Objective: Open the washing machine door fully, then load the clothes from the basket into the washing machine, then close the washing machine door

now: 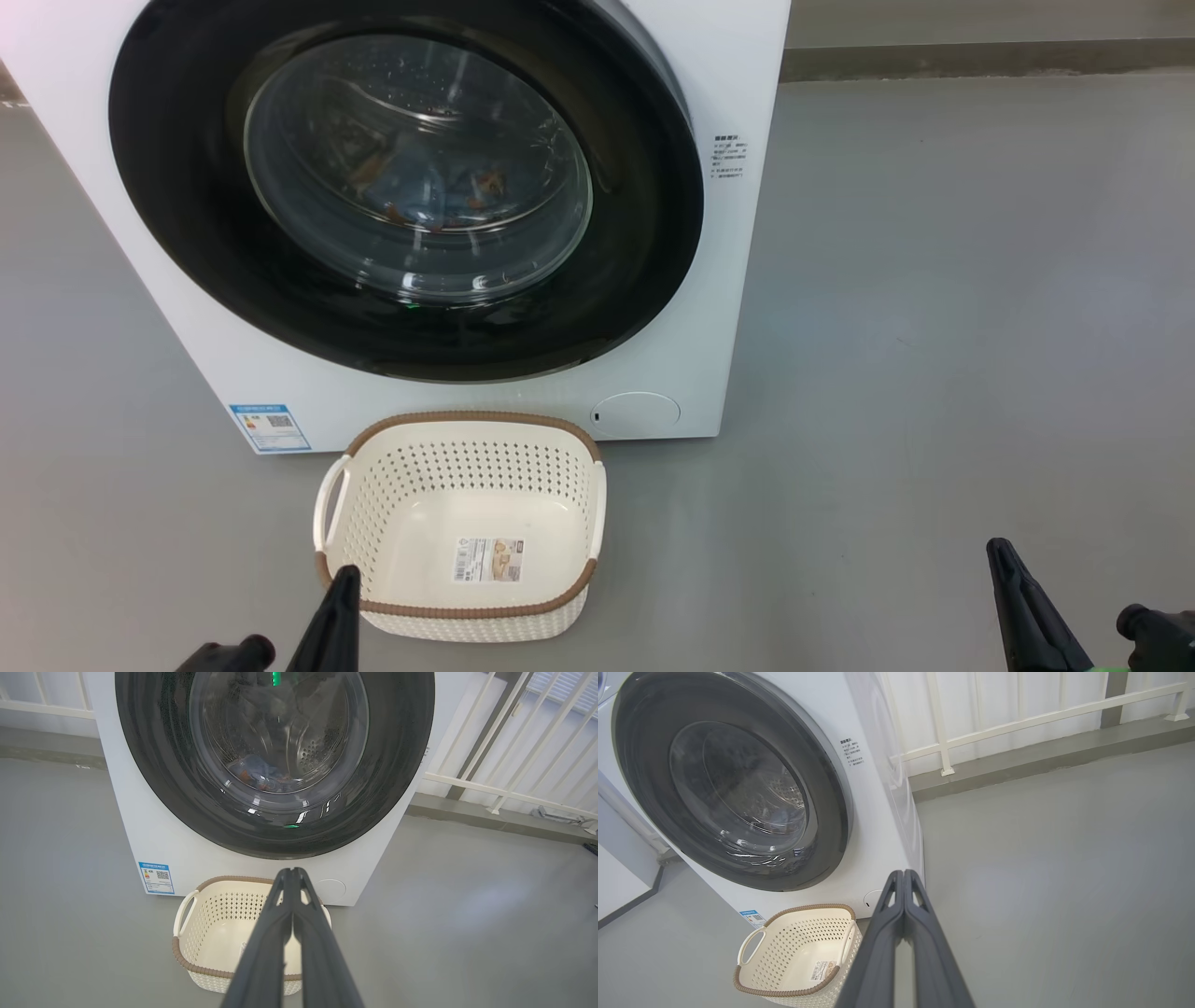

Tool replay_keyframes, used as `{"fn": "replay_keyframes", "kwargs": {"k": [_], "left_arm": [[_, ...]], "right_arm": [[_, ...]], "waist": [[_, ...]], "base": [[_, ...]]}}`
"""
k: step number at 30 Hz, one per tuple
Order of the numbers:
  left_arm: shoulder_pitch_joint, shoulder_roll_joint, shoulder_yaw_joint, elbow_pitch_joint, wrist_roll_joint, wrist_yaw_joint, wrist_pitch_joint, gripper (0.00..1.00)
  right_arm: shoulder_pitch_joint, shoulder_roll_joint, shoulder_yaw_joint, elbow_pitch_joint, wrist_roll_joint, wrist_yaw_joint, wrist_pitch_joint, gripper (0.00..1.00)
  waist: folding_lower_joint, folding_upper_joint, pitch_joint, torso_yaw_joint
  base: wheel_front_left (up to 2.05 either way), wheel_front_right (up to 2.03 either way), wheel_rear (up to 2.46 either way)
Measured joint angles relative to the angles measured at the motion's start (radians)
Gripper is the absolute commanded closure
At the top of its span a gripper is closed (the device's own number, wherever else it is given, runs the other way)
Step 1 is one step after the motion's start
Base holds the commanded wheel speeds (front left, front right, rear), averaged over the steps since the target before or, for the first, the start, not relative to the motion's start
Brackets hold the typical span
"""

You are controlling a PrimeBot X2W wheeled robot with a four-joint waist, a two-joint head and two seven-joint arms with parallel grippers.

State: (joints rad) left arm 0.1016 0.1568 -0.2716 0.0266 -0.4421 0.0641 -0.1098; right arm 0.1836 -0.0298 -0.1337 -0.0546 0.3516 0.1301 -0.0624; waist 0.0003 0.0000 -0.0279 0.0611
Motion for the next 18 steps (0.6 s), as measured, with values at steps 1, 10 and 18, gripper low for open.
{"fn": "replay_keyframes", "kwargs": {"k": [1,10,18], "left_arm": [[-0.001,0.000,0.003,0.003,-0.011,-0.006,0.003,1.00],[-0.004,-0.001,0.019,0.024,-0.101,-0.016,0.012,1.00],[-0.016,-0.006,0.044,0.043,-0.194,-0.031,0.022,1.00]], "right_arm": [[0.000,0.000,0.000,0.003,0.014,0.000,0.000,1.00],[-0.006,-0.002,0.003,0.025,0.099,0.000,0.009,1.00],[-0.030,-0.002,0.007,0.051,0.208,0.000,0.019,1.00]], "waist": [[-0.0001,0.0000,0.000,-0.001],[-0.0002,0.0000,0.002,-0.005],[-0.0002,0.0000,0.005,-0.010]], "base": [[0.00,0.00,0.00],[0.00,0.00,0.00],[0.00,0.00,0.00]]}}
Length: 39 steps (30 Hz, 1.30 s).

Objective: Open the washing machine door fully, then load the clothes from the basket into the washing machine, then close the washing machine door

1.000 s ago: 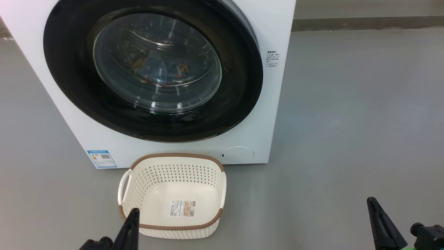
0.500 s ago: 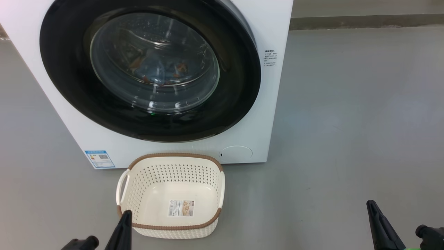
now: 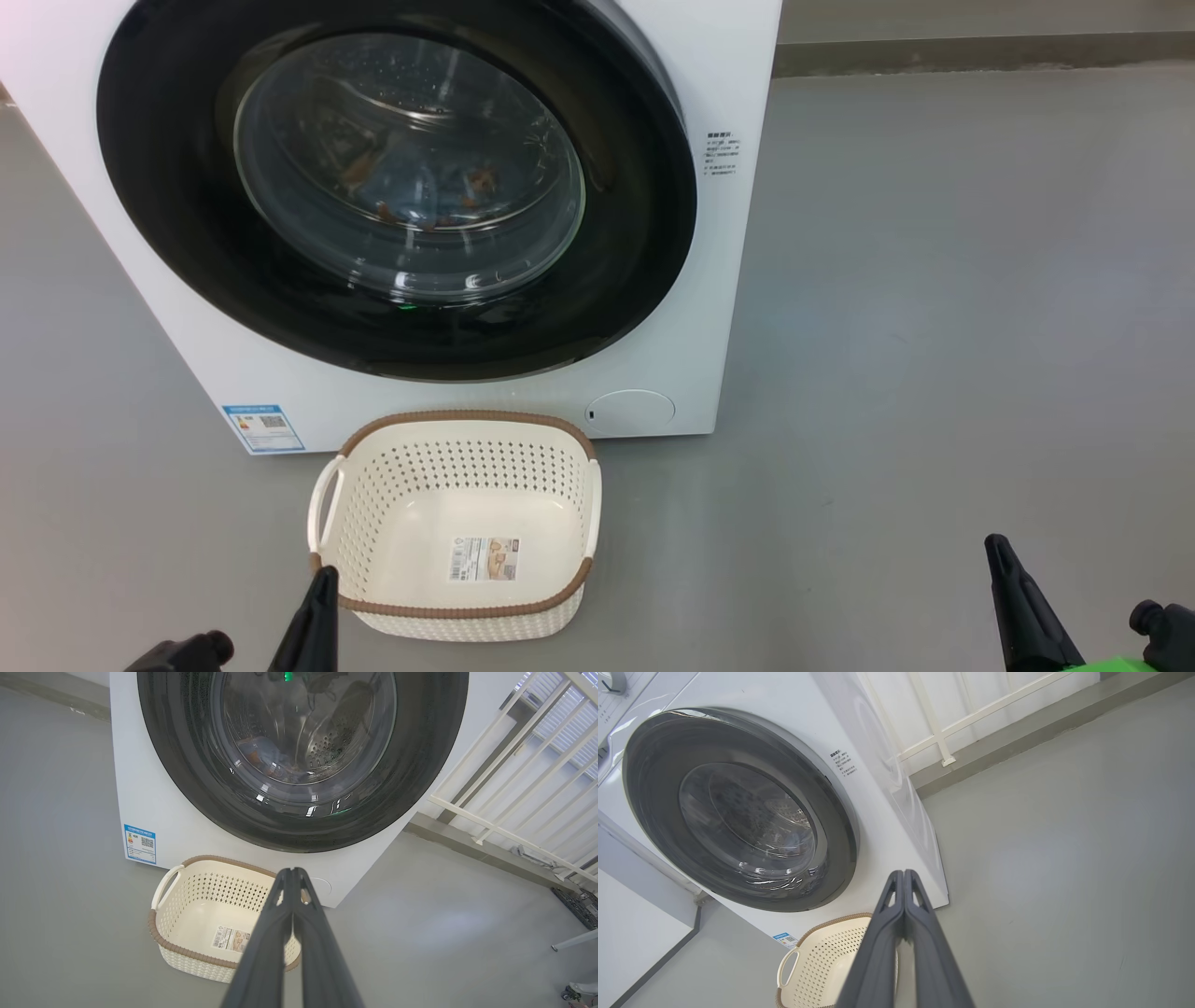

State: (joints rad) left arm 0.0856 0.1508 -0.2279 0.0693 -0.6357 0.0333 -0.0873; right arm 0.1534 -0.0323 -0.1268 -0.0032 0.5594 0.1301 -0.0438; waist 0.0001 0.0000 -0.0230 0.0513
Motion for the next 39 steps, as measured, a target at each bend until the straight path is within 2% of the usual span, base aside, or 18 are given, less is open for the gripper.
{"fn": "replay_keyframes", "kwargs": {"k": [39], "left_arm": [[-0.055,-0.032,0.105,0.078,-0.419,-0.065,0.070,1.00]], "right_arm": [[-0.082,-0.006,0.009,0.112,0.438,-0.001,0.056,1.00]], "waist": [[-0.0001,0.0001,0.011,-0.021]], "base": [[0.00,0.00,0.00]]}}
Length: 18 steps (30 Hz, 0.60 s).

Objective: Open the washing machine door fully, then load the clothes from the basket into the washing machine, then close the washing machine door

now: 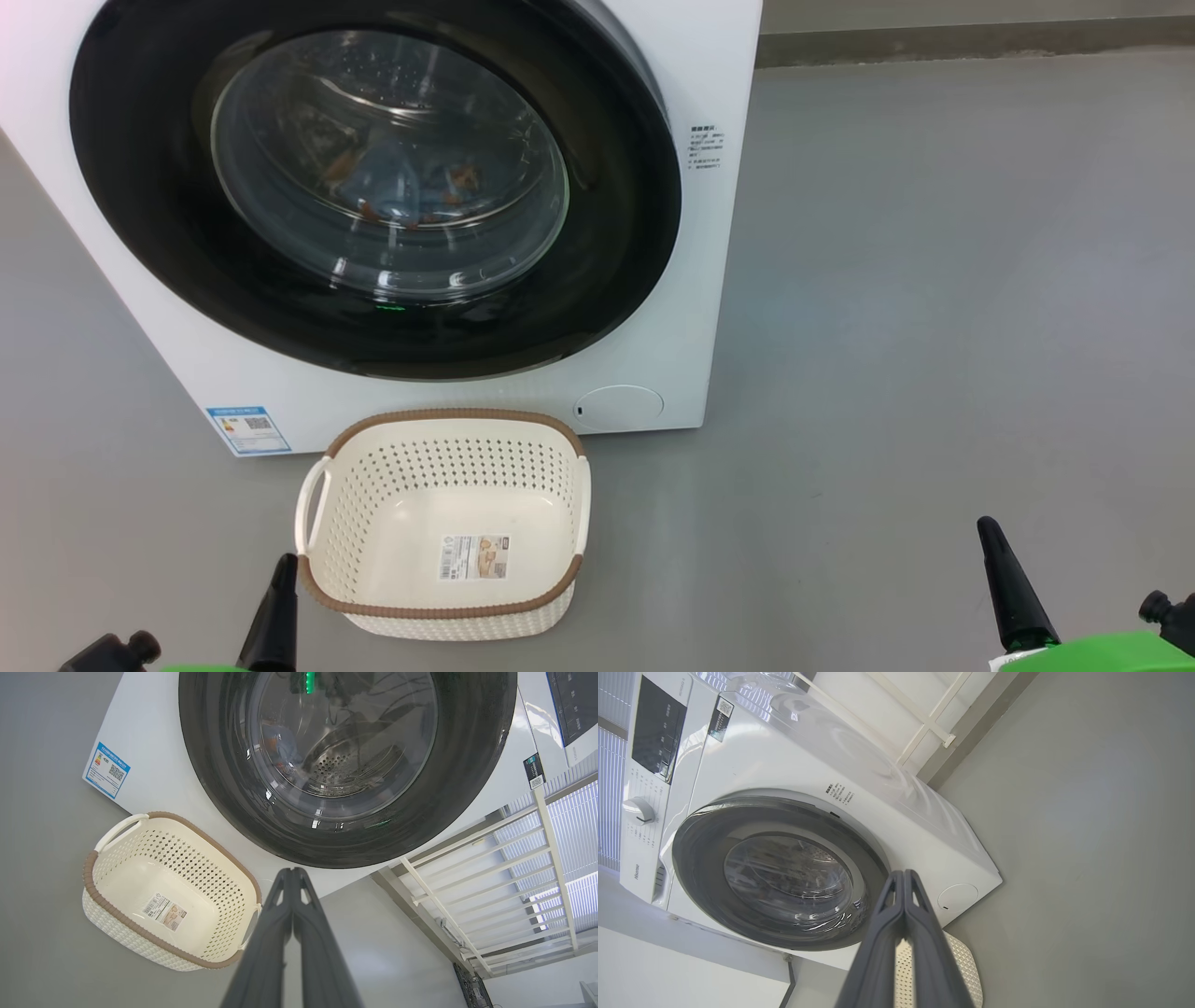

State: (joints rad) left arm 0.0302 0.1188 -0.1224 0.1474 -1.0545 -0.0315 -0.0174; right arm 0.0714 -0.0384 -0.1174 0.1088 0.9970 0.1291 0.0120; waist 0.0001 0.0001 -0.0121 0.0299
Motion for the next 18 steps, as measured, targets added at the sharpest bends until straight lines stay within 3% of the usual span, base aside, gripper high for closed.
{"fn": "replay_keyframes", "kwargs": {"k": [18], "left_arm": [[-0.025,-0.021,0.055,0.037,-0.187,-0.026,0.030,1.00]], "right_arm": [[-0.037,-0.004,0.000,0.051,0.199,0.000,0.024,1.00]], "waist": [[-0.0001,-0.0001,0.005,-0.010]], "base": [[0.00,0.00,0.00]]}}
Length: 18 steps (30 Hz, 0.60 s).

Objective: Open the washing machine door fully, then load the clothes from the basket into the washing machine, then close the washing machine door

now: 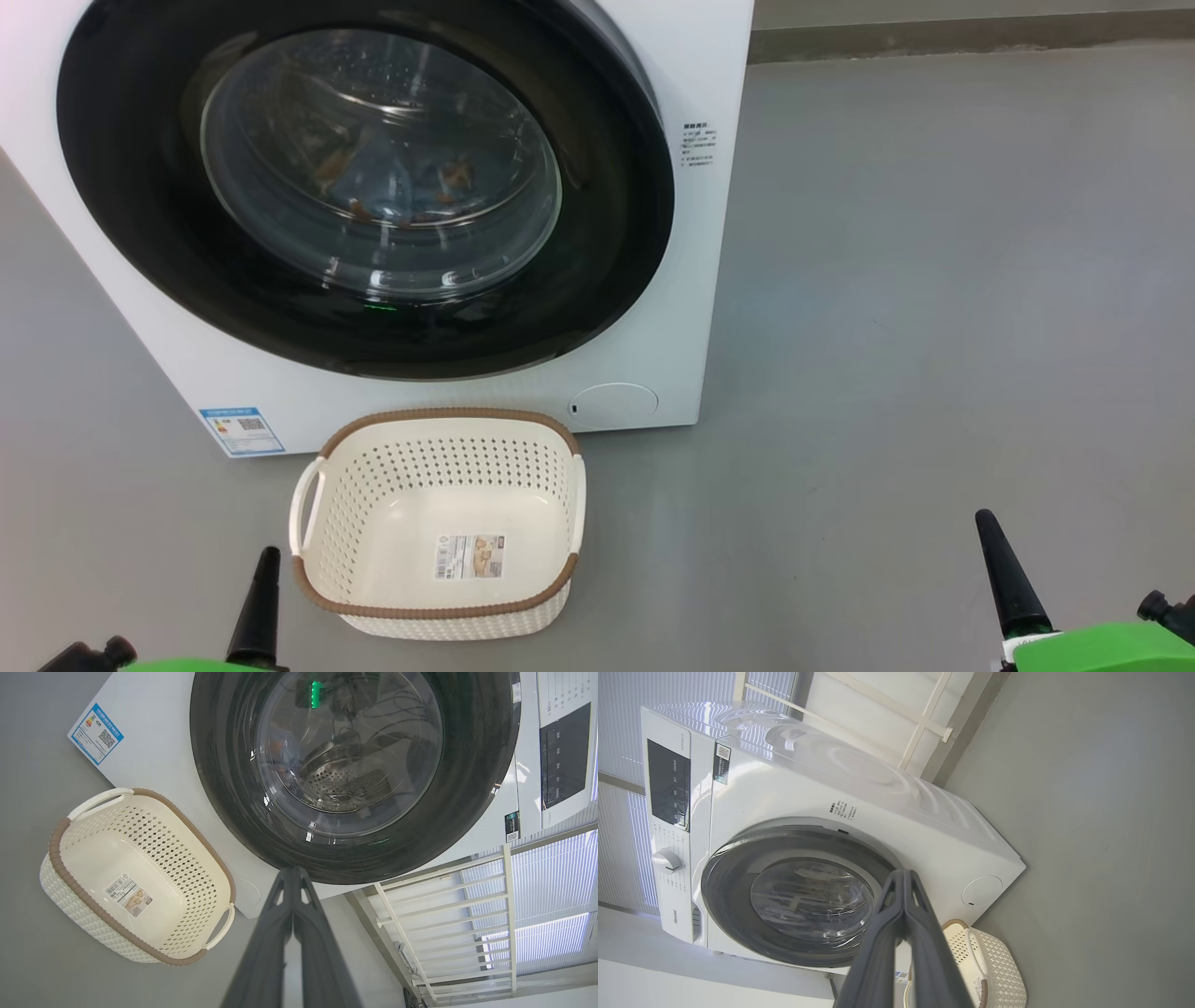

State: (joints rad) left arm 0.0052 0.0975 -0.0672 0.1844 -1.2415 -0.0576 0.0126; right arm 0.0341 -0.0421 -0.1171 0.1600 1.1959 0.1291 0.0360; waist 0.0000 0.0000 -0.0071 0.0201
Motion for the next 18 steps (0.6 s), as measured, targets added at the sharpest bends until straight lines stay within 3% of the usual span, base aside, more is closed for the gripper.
{"fn": "replay_keyframes", "kwargs": {"k": [18], "left_arm": [[-0.036,-0.014,0.050,0.034,-0.174,-0.027,0.032,1.00]], "right_arm": [[-0.046,-0.005,0.000,0.047,0.189,0.000,0.028,1.00]], "waist": [[0.0000,0.0000,0.005,-0.009]], "base": [[0.00,0.00,0.00]]}}
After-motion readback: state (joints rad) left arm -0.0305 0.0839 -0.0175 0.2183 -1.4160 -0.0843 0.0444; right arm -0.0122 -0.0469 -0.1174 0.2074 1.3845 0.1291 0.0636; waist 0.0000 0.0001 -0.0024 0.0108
